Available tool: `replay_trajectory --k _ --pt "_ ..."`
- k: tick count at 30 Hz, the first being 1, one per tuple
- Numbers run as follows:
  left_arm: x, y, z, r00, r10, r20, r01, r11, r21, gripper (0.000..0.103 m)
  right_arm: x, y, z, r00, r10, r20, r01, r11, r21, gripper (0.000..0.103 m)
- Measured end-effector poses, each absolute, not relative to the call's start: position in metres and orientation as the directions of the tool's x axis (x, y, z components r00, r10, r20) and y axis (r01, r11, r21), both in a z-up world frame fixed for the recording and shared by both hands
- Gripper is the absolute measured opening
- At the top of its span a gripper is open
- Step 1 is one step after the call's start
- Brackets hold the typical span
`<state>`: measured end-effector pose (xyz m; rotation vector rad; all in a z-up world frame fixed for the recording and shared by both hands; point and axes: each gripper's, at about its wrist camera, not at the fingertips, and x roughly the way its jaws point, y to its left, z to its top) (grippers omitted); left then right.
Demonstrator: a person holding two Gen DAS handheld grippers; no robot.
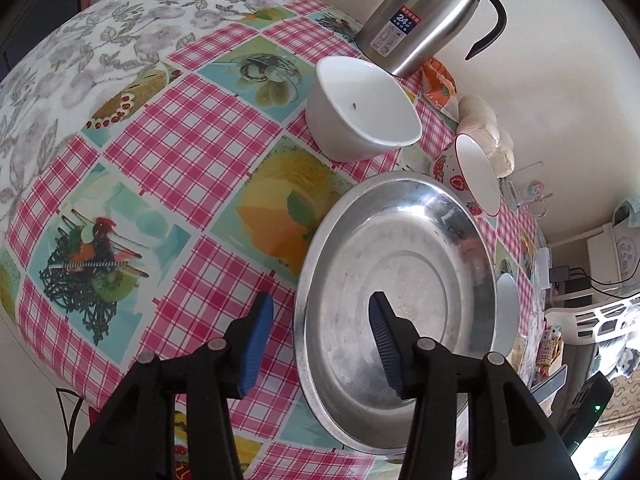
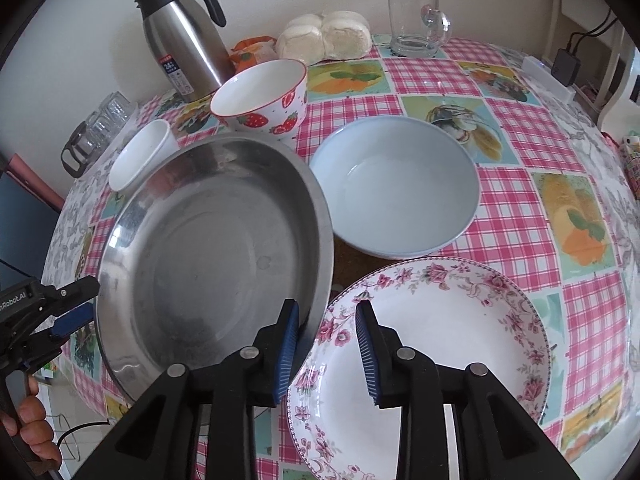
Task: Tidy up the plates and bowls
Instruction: 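Lower the steel tray onto the table beside the white bowl and open the right gripper, then move the open right gripper to the rim of the pink floral plate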
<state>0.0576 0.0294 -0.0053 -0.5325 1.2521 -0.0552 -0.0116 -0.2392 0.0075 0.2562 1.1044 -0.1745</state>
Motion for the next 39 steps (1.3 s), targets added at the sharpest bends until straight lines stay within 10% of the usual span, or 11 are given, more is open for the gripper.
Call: replay_trajectory --k 23,39 --pt "0.060 0.006 0.002 0.352 -0.161 -0.922 -0.138 0.965 -0.221 0.090 -0.008 -0.234 0.025 0.524 -0.101 -0.846 0.248 0.968 0.038 0.073" --pt "0.057 -0.003 0.007 0.387 -0.108 -0.916 -0.104 0.982 -0.160 0.096 -0.007 -0.228 0.023 0.532 -0.135 -0.836 0.227 0.974 -0.013 0.103"
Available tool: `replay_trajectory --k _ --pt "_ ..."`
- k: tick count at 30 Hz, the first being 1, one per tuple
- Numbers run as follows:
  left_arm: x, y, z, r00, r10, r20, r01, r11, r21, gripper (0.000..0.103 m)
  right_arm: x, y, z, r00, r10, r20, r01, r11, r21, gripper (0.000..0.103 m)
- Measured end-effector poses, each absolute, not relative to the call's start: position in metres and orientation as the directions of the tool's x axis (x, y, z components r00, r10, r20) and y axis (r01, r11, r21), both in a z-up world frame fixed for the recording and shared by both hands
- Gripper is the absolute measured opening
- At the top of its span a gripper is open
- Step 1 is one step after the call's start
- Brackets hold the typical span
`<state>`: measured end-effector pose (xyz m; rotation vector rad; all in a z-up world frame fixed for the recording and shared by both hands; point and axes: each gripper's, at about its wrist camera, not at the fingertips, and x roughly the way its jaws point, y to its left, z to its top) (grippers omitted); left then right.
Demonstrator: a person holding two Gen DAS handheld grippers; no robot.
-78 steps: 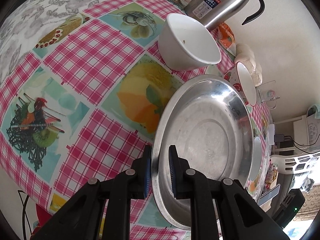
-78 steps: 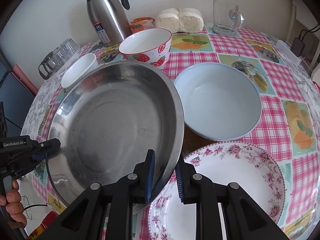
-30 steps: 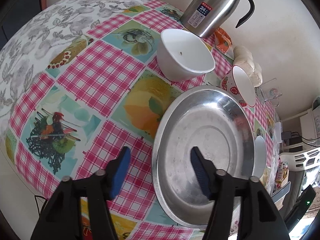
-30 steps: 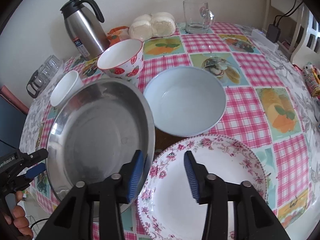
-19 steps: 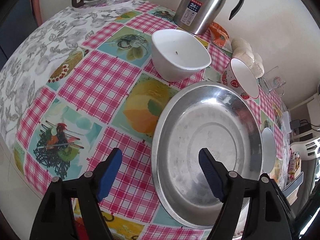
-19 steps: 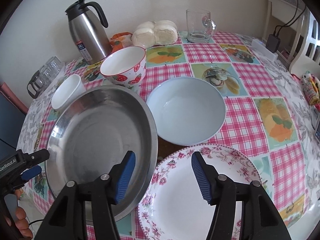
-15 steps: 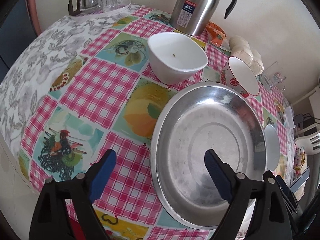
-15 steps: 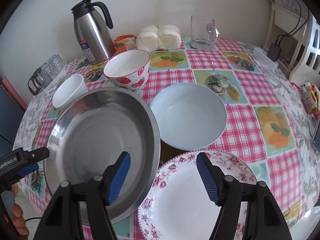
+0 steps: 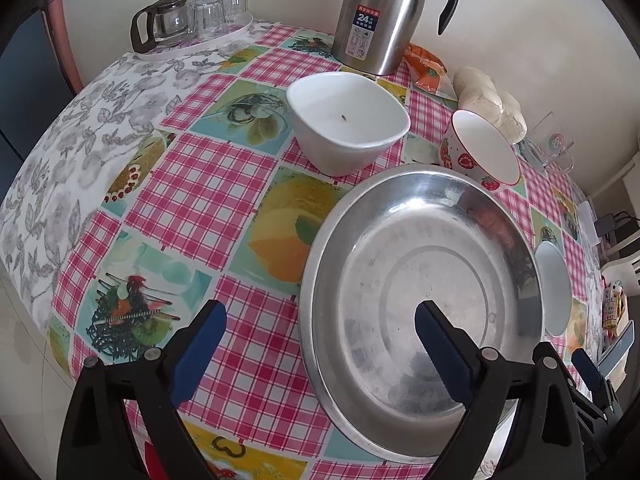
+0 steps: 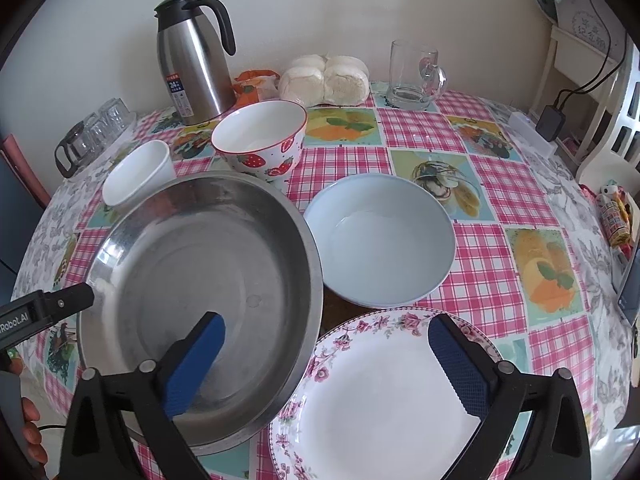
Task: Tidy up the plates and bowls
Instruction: 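Move the open right gripper to the rim of the pink floral plate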
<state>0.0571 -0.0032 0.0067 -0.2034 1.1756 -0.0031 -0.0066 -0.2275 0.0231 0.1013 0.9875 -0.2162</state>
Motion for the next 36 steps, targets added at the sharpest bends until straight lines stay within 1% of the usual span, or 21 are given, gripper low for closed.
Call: replay_trajectory --k 3,6,9,13,18,23,26,28,32,34,36 --pt "0.056 -0.002 0.010 0.408 -0.100 -0.908 -0.116 0.980 -0.160 0.099 -0.007 -0.228 0.023 0.532 -0.135 -0.836 0.229 0.973 -0.012 0.103" --pt "0.055 -0.003 0.015 0.446 -0.106 -0.889 -0.117 0.978 -0.175 0.099 -0.009 -0.232 0.026 0.548 -0.148 -0.823 0.239 0.971 -0.016 0.103" --pt "0.051 -0.009 0.026 0.507 -0.137 -0.851 -0.092 0.973 -0.212 0.099 -0.013 -0.240 0.032 0.576 -0.158 -0.802 0.266 0.964 0.001 0.103" --pt "0.047 -0.022 0.041 0.570 -0.157 -0.807 -0.041 0.975 -0.218 0.099 -0.018 -0.255 0.040 0.602 -0.155 -0.784 0.311 0.949 0.052 0.103" --pt "0.044 -0.038 0.052 0.591 -0.263 -0.763 0.054 0.956 -0.287 0.099 -0.026 -0.274 0.050 0.631 -0.141 -0.763 0.331 0.938 0.101 0.103" --pt "0.033 -0.065 0.063 0.602 -0.319 -0.732 0.146 0.945 -0.292 0.099 -0.034 -0.302 0.053 0.624 -0.177 -0.761 0.389 0.915 0.107 0.103" --pt "0.025 -0.080 0.067 0.590 -0.370 -0.718 0.192 0.928 -0.321 0.099 -0.042 -0.325 0.053 0.621 -0.187 -0.761 0.443 0.885 0.145 0.103" --pt "0.019 -0.091 0.069 0.572 -0.402 -0.715 0.223 0.915 -0.336 0.099 -0.049 -0.338 0.055 0.628 -0.189 -0.755 0.470 0.866 0.174 0.103" --pt "0.006 -0.114 0.068 0.531 -0.427 -0.732 0.275 0.904 -0.328 0.099 -0.059 -0.357 0.053 0.627 -0.180 -0.758 0.498 0.841 0.212 0.103" --pt "-0.002 -0.126 0.065 0.506 -0.419 -0.754 0.296 0.906 -0.304 0.099 -0.061 -0.364 0.047 0.601 -0.186 -0.777 0.527 0.824 0.210 0.103" --pt "-0.009 -0.137 0.059 0.473 -0.413 -0.778 0.318 0.904 -0.286 0.099 -0.062 -0.371 0.036 0.544 -0.195 -0.816 0.576 0.794 0.195 0.103"
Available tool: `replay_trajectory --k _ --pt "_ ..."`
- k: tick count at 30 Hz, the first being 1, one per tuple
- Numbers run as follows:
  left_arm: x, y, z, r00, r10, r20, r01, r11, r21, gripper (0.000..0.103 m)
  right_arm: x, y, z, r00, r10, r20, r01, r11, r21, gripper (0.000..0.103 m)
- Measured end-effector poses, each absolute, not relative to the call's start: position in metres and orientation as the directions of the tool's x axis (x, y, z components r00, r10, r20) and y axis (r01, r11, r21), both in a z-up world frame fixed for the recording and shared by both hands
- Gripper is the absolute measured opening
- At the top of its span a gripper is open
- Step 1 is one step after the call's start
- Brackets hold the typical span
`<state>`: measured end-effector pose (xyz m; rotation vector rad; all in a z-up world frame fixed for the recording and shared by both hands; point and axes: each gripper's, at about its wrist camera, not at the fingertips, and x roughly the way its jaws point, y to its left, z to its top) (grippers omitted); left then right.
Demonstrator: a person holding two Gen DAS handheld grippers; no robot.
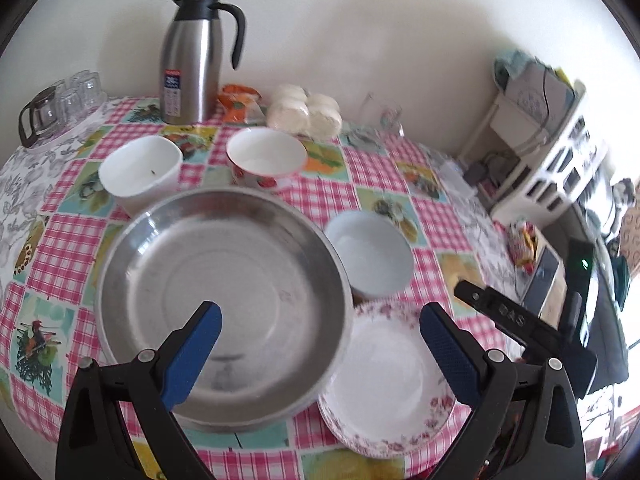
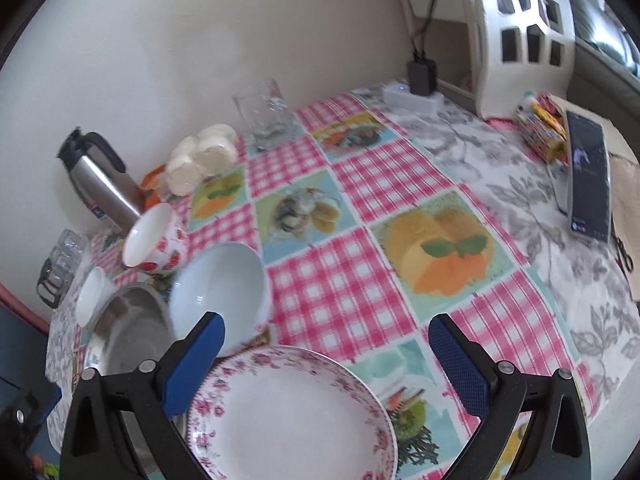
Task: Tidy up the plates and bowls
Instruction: 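Move the open right gripper to the rim of the pink floral plate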
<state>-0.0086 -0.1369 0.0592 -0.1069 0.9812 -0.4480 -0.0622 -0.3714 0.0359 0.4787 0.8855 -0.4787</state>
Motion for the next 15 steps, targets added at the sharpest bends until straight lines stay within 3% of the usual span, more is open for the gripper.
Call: replay_trajectory --k 5,15 --pt "-0.024 -0.158 0.044 0.379 -0.420 -0.825 0.349 0.890 -0.293 0.099 -0.068 -0.385 0.008 0.435 -0.151 -0.888 0.642 0.743 0.188 0.103" --pt "-0.049 -0.172 0.020 0.301 -0.408 -0.862 0.306 0.898 -0.318 0.099 -0.075 -0.385 -0.009 0.364 -0.100 -0.926 0.634 0.755 0.168 0.103"
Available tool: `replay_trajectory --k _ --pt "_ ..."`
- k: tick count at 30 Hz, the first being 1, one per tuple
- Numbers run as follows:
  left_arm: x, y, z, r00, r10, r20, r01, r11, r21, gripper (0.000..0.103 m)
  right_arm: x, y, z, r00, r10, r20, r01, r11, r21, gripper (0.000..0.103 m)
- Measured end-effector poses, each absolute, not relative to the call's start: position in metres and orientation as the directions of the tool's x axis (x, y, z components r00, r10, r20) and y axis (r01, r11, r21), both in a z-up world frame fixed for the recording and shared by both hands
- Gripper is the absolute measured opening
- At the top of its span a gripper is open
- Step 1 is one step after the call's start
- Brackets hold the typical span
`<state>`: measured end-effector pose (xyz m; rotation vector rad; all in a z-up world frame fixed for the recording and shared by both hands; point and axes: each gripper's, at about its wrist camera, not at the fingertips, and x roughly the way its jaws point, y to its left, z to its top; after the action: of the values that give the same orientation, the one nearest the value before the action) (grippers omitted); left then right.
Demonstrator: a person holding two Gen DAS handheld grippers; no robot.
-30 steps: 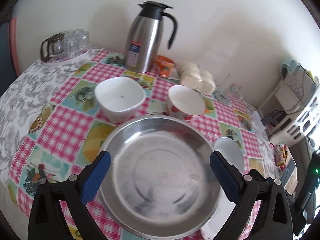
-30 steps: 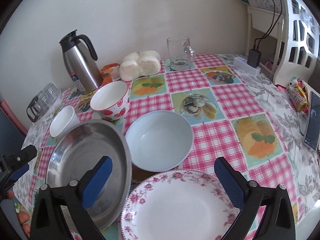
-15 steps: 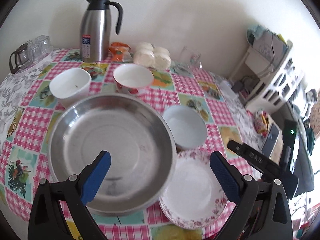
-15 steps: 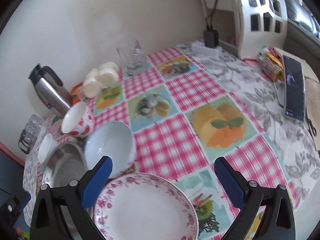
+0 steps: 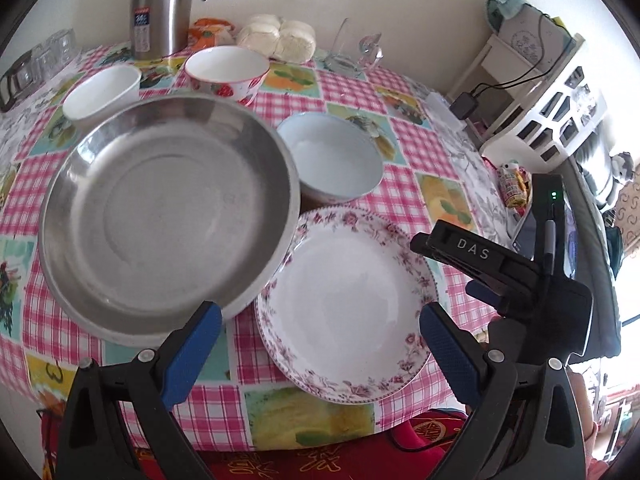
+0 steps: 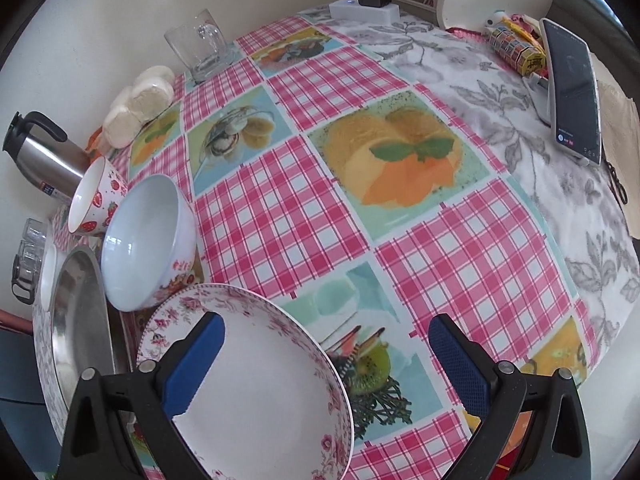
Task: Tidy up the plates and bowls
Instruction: 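Move the open right gripper to the rim of the pink floral plate, then close the right gripper on the floral plate rim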
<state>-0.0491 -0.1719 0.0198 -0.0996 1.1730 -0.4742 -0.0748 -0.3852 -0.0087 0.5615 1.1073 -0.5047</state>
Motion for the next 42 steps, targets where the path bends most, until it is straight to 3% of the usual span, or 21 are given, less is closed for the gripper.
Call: replay_trajectory --k 18,42 --pt "-0.045 -0.149 -0.033 0.181 -0.362 -0.914 0.066 0.932 -0.356 0.099 -0.076 -0.376 -0.033 0.305 0.008 -0.952 0.589 0.784 0.195 0.103" --pt "-0.030 -0.148 -0.059 0.170 -0.389 -0.906 0.005 0.919 -0.393 0.099 -0.059 -0.362 -0.029 0.380 -0.053 -0.924 0.525 0.834 0.168 0.102"
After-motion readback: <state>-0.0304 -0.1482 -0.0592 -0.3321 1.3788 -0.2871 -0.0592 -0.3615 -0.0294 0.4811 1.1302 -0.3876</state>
